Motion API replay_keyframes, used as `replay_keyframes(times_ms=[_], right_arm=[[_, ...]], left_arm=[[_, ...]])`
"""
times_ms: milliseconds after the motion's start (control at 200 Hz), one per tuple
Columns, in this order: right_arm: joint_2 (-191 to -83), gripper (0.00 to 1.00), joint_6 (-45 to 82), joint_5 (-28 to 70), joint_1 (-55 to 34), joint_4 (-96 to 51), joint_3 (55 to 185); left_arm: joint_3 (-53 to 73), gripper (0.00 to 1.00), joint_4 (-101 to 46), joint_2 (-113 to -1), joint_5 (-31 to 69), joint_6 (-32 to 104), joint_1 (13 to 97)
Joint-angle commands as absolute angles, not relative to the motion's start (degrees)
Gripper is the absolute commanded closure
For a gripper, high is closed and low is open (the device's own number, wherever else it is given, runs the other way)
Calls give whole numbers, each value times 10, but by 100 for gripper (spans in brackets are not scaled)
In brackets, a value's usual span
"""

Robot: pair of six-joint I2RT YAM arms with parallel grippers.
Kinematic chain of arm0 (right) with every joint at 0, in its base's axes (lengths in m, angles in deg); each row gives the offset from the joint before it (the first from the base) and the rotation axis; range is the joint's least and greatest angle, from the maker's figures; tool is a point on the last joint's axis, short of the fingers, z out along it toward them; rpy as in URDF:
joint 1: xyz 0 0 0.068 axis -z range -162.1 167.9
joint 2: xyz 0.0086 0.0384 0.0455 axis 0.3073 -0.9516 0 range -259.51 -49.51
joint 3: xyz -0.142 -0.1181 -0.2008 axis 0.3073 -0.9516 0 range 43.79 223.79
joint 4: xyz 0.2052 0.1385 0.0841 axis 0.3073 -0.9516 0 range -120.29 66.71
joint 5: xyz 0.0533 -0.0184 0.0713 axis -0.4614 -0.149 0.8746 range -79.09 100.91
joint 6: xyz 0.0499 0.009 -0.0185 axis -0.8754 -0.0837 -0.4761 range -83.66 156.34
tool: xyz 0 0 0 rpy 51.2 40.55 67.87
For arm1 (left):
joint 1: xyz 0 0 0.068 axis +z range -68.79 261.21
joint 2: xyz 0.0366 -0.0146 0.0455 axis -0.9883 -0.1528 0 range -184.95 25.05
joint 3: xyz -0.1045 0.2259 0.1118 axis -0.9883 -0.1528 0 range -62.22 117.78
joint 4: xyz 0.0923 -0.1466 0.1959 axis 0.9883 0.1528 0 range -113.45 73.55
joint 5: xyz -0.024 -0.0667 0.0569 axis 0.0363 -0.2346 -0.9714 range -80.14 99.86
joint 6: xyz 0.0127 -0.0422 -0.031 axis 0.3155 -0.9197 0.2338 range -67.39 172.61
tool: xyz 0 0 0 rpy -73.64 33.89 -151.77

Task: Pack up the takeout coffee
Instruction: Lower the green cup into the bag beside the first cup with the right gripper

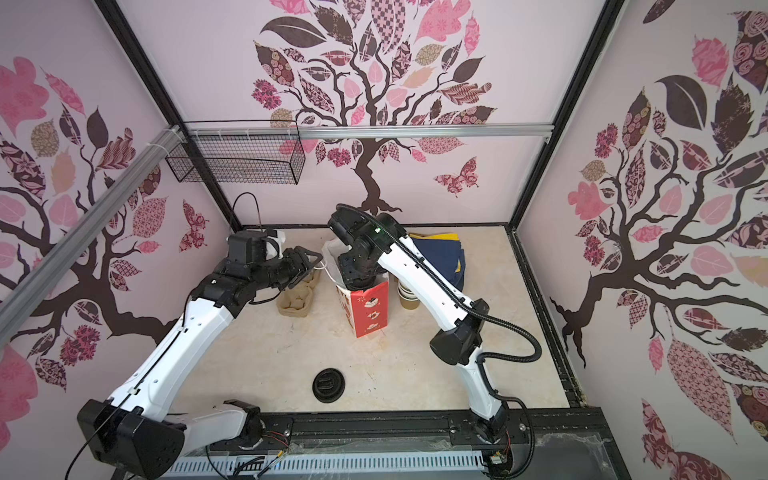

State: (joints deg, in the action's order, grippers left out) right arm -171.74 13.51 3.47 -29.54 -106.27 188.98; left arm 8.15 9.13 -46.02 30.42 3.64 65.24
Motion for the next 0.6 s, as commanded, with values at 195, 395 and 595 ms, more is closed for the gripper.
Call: replay_keyframes(times_ms=[195,395,595], right_arm=[[-1758,30,150,33,-285,-1076,1887],[-1753,30,157,41,-279,-1076,1874],[-1738,30,160,50,-278,-1077,1859]], left_arm=[[122,65,88,-489,338,63,659],[105,86,85,-477,362,60,659],[77,98,75,-455,369,37,654]])
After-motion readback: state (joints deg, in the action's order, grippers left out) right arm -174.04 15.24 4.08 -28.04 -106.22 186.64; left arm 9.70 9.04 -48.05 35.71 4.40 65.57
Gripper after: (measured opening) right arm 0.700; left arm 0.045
